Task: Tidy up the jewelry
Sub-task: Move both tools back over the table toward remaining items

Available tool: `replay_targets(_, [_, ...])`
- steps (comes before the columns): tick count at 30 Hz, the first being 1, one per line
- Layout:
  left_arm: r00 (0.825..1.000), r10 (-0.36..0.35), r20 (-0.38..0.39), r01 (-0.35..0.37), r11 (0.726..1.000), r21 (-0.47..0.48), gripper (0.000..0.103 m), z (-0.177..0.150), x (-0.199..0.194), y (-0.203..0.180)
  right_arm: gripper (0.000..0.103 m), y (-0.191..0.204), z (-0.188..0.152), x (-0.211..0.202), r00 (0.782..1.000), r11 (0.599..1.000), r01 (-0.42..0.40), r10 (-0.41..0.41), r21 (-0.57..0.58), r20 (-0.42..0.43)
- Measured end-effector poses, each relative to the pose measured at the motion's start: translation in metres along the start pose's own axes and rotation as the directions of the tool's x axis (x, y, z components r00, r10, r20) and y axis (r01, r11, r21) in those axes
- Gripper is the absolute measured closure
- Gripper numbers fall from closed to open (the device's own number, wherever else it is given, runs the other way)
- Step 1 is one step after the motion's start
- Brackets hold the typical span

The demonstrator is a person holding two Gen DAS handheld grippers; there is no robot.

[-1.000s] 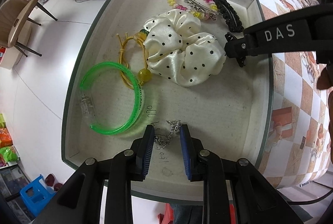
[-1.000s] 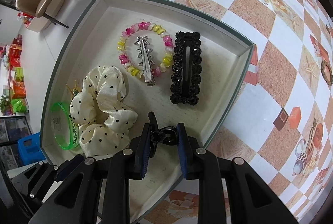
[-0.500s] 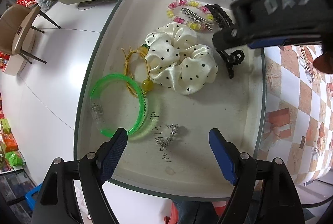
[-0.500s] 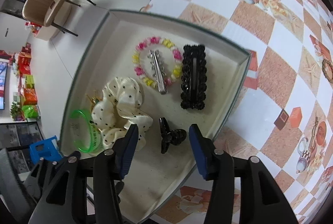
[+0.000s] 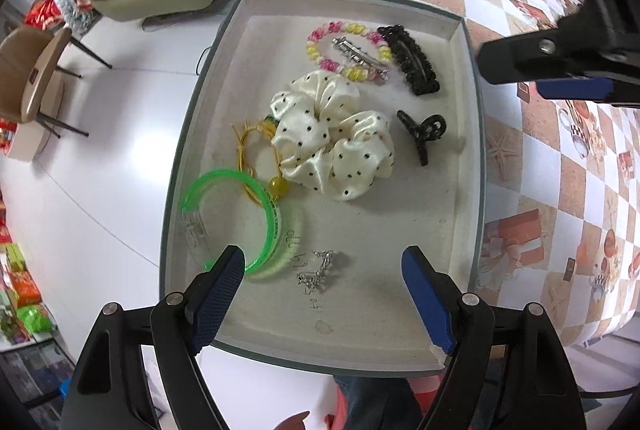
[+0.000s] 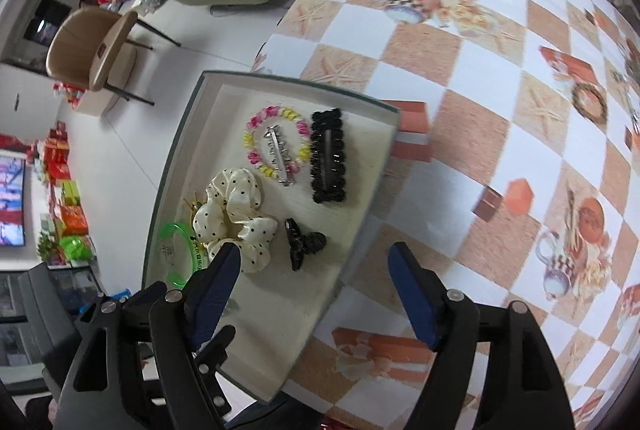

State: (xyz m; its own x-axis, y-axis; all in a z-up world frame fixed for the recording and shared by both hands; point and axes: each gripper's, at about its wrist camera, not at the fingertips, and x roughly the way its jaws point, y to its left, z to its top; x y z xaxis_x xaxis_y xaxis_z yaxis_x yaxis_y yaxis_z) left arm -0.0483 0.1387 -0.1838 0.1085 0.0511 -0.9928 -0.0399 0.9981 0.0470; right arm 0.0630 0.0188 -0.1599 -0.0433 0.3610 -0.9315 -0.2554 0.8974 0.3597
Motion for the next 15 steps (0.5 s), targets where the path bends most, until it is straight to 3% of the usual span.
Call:
replay_targets(4, [1.0, 0.004, 0.005, -0.004, 0.999, 0.033, 0.018, 0.006, -0.007, -0.009, 0.024, -0.018, -0.009, -0.013, 1.0, 0.999, -0.006, 0.005, 0.05, 0.012])
replay_targets(7, [1.0, 0.005, 0.021, -0.006, 0.998, 0.06, 0.0, 0.01, -0.015, -0.018, 0.018, -0.036, -0.017, -0.022, 1.0, 0.995, -0.006, 0.003, 0.095, 0.026])
replay_targets(15, [0.998, -0.007, 0.055, -0.001, 0.991, 0.136, 0.0, 0.028, -0.04, -0.039, 0.014, -0.091, -0.048, -0.04, 0.997, 0.971, 0.018, -0.035, 0.237, 0.066])
